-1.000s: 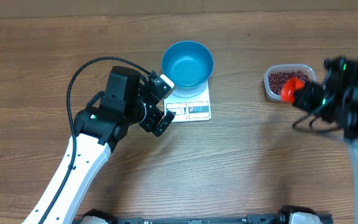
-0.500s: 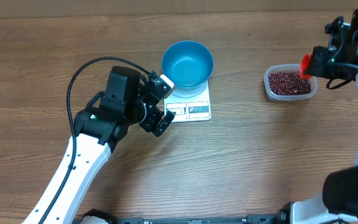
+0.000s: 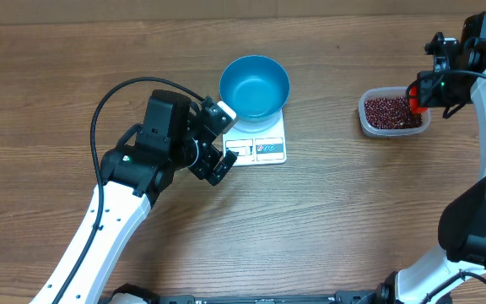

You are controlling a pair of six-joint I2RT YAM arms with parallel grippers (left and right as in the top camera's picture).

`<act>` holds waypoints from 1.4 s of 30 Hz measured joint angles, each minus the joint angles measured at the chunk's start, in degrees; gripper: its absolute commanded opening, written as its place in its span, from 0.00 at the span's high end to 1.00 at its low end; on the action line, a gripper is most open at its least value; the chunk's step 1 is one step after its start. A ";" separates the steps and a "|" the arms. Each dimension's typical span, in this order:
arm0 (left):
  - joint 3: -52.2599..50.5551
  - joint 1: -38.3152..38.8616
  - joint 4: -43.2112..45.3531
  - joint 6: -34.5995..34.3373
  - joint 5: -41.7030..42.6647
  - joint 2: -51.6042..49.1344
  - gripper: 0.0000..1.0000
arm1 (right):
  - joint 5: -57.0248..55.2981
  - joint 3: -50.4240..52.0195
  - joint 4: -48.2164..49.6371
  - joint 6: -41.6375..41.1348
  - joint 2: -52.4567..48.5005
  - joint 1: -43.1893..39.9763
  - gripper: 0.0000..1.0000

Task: Scoop item into bowl and weigh 150g on scale
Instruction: 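Move the red scoop with the right gripper into the bean tub, then scoop red beans from the tub with the right gripper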

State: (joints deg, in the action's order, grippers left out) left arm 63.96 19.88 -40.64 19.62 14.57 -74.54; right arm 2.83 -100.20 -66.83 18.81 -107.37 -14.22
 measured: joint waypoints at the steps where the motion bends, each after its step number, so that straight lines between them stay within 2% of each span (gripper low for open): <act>1: 0.00 0.00 0.00 0.00 0.00 0.00 0.00 | -0.39 0.04 0.81 0.22 -0.11 -0.02 0.96; 19: 0.00 0.00 -0.02 0.00 0.00 -0.04 0.00 | -1.53 11.63 10.56 0.48 -0.17 -0.02 0.96; 30: 0.00 0.00 -0.02 0.00 0.00 -0.11 0.00 | 2.10 19.54 14.38 -2.86 -0.15 -0.02 0.96; 42: 0.00 0.00 -0.02 0.00 0.02 -0.11 0.01 | 9.40 20.39 15.54 -10.97 -0.15 -0.52 0.96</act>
State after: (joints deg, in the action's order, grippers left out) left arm 63.96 19.88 -40.66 19.62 14.59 -74.65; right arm 12.23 -79.81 -51.29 7.84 -107.53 -14.74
